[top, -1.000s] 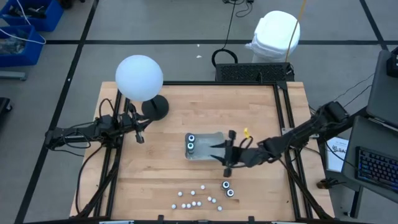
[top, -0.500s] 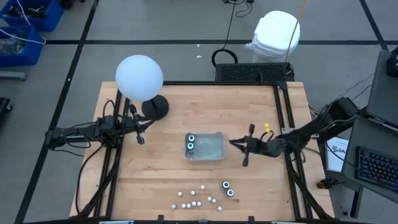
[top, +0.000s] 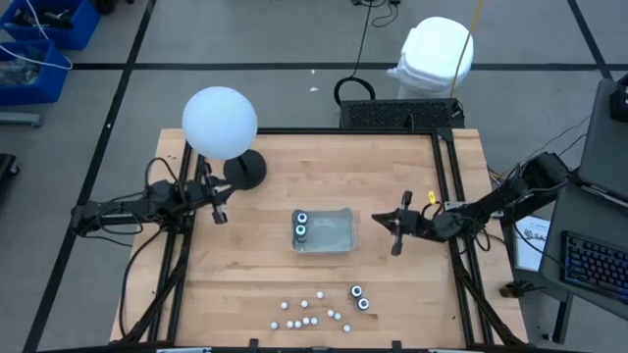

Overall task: Pick & Place food coloring
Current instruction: Put the large violet food coloring bottle into the gray bin

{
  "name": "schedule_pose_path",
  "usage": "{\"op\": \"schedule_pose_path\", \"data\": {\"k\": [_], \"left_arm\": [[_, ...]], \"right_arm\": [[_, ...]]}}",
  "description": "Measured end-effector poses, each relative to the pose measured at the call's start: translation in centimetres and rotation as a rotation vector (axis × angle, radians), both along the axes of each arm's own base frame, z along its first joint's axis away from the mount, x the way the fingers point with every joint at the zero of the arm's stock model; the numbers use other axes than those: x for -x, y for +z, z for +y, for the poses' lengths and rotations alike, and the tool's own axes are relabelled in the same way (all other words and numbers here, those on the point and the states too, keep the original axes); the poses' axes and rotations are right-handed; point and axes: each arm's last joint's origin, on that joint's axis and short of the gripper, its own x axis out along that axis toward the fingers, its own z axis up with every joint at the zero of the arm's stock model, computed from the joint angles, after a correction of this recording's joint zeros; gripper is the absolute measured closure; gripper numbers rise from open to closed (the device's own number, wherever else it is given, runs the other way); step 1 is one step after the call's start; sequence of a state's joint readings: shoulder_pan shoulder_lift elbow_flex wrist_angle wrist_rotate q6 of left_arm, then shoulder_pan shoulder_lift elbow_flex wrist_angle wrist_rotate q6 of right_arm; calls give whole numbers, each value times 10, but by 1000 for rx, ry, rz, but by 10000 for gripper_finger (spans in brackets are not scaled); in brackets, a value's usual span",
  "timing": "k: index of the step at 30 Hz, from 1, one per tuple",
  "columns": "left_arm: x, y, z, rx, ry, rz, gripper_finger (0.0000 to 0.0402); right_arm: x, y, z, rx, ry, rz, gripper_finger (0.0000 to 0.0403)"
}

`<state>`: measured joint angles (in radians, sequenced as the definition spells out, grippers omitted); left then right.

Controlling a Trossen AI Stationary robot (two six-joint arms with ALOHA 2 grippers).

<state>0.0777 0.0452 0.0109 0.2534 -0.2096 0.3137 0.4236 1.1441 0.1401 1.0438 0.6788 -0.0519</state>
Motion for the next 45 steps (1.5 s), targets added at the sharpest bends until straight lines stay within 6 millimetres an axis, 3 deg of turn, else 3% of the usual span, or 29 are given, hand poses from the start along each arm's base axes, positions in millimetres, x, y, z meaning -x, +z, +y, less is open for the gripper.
{"op": "schedule_pose_path", "data": {"k": [11,21,33,38,45], "left_arm": [[0,-2,0,41,-10,5,339],[0,-2,0,204,-47,-38,339],[-1,-8,0,132,-22,50,339],[-1,-8,0,127,-22,51,339],[-2,-10,0,139,-22,64,339]], "right_arm": [[-1,-3,-4,-78,-28,5,402],[-2,-8,-3,-79,-30,33,403],[-3,-9,-2,-63,8,35,400],[-16,12,10,-13,125,-23,396],[-50,64,51,90,77,135,402]]}}
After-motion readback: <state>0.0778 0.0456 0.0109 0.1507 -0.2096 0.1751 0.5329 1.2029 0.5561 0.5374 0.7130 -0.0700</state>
